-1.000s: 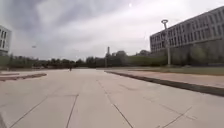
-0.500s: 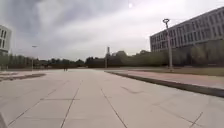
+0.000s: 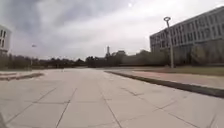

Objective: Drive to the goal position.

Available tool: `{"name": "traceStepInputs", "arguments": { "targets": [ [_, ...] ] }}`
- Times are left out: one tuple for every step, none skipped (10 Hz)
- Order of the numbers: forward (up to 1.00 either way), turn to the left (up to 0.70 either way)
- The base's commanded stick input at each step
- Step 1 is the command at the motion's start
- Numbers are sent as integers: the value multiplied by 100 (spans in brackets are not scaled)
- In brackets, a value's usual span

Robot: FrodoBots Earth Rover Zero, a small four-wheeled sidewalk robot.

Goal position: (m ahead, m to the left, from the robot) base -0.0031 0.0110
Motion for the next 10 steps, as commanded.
{"name": "traceStepInputs", "arguments": {
  "targets": [
    [50, 0],
    [50, 0],
    [50, 0],
    [50, 0],
    [50, 0],
    [50, 0],
    [50, 0],
    [50, 0],
    [50, 0],
    [50, 0]
  ]
}}
